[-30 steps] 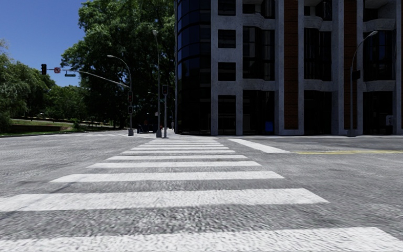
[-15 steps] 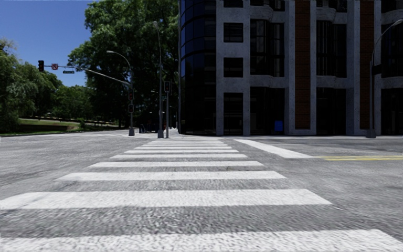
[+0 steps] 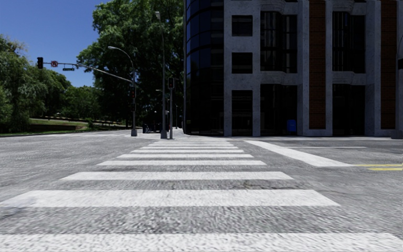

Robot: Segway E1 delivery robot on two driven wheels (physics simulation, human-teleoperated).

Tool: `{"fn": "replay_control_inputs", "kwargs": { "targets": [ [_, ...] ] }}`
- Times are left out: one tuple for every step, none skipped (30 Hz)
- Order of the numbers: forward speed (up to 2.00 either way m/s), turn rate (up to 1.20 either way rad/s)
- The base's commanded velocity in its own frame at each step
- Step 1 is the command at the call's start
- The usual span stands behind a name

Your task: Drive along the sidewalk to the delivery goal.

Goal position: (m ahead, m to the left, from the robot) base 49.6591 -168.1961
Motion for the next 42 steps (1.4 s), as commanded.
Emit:
{"fn": "replay_control_inputs", "kwargs": {
  "targets": [
    [2.0,0.0],
    [2.0,0.0],
    [2.0,0.0],
    [2.0,0.0],
    [2.0,0.0],
    [2.0,0.0],
    [2.0,0.0],
    [2.0,0.0],
    [2.0,0.0],
    [2.0,0.0],
    [2.0,0.0],
    [2.0,0.0],
    [2.0,0.0],
    [2.0,0.0],
    [2.0,0.0],
    [2.0,0.0],
    [2.0,0.0],
    [2.0,0.0],
    [2.0,0.0],
    [2.0,0.0],
    [2.0,0.0],
    [2.0,0.0],
    [2.0,0.0],
    [2.0,0.0],
    [2.0,0.0],
    [2.0,0.0],
    [2.0,0.0],
    [2.0,0.0],
    [2.0,0.0],
    [2.0,0.0],
    [2.0,0.0],
    [2.0,0.0],
    [2.0,0.0],
    [2.0,0.0],
    [2.0,0.0],
    [2.0,0.0],
    [2.0,0.0],
    [2.0,0.0],
    [2.0,0.0],
    [2.0,0.0],
    [2.0,0.0],
    [2.0,0.0]
  ]
}}
